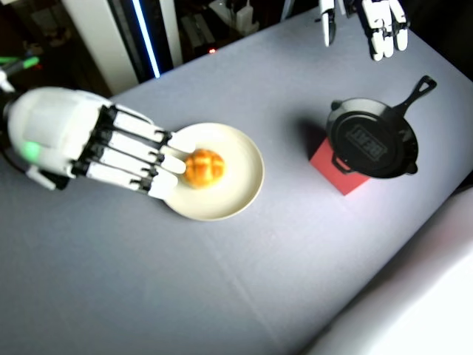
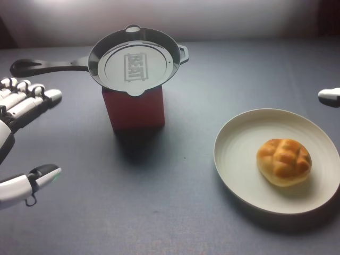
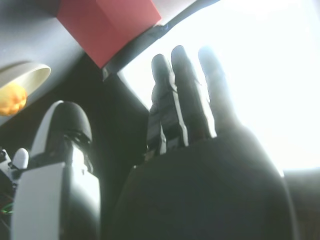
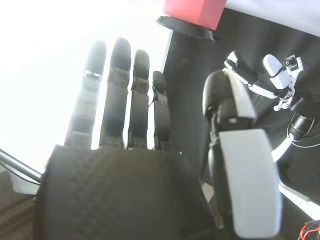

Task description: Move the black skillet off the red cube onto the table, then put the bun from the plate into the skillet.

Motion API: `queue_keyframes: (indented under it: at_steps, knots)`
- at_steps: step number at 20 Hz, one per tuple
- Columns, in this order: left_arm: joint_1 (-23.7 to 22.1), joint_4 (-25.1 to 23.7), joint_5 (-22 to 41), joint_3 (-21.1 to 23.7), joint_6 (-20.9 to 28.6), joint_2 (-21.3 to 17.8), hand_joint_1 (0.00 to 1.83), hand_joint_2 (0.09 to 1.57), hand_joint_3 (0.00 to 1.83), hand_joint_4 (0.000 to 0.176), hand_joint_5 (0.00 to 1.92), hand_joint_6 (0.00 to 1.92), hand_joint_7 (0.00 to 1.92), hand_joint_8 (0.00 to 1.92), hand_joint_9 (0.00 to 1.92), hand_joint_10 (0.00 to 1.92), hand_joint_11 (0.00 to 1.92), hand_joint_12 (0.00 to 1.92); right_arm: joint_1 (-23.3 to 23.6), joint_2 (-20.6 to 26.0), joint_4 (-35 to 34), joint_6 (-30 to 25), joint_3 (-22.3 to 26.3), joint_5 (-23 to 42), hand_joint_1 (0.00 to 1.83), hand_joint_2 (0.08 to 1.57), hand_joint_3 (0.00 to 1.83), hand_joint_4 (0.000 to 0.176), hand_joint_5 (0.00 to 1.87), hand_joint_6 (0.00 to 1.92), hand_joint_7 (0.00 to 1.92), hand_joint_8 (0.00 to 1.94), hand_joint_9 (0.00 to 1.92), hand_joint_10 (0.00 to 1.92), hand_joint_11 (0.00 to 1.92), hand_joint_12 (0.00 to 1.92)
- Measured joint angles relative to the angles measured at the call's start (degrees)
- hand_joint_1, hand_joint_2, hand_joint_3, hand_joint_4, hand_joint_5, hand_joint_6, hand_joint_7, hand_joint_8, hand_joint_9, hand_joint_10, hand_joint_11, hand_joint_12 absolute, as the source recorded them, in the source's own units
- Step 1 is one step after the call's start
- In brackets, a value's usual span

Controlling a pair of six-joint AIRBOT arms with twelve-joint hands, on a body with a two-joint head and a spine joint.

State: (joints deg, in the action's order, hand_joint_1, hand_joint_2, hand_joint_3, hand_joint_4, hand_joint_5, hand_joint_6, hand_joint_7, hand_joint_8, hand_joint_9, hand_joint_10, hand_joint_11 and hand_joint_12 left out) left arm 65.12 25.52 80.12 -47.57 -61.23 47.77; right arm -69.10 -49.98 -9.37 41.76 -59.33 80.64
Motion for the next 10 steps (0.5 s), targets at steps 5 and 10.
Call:
queue_keyframes:
  at_steps: [5, 10]
  knots:
    - [-0.9, 0.1, -0.9, -0.8, 0.0, 0.5, 0.73, 1.05, 0.00, 0.060, 0.27, 0.00, 0.18, 0.00, 0.11, 0.00, 0.00, 0.35, 0.0, -0.3, 0.0, 0.0, -0.2, -0.1, 0.74, 1.21, 0.00, 0.049, 0.42, 0.00, 0.47, 0.00, 0.49, 0.00, 0.33, 0.51]
    - [-11.0, -0.3, -4.9, -7.0, -2.0, 2.9, 0.82, 1.07, 0.00, 0.070, 0.25, 0.00, 0.16, 0.00, 0.08, 0.01, 0.03, 0.04, 0.0, -1.0, 0.2, 0.0, -0.8, -0.7, 0.76, 1.21, 0.00, 0.029, 0.43, 0.01, 0.49, 0.00, 0.51, 0.00, 0.39, 0.43]
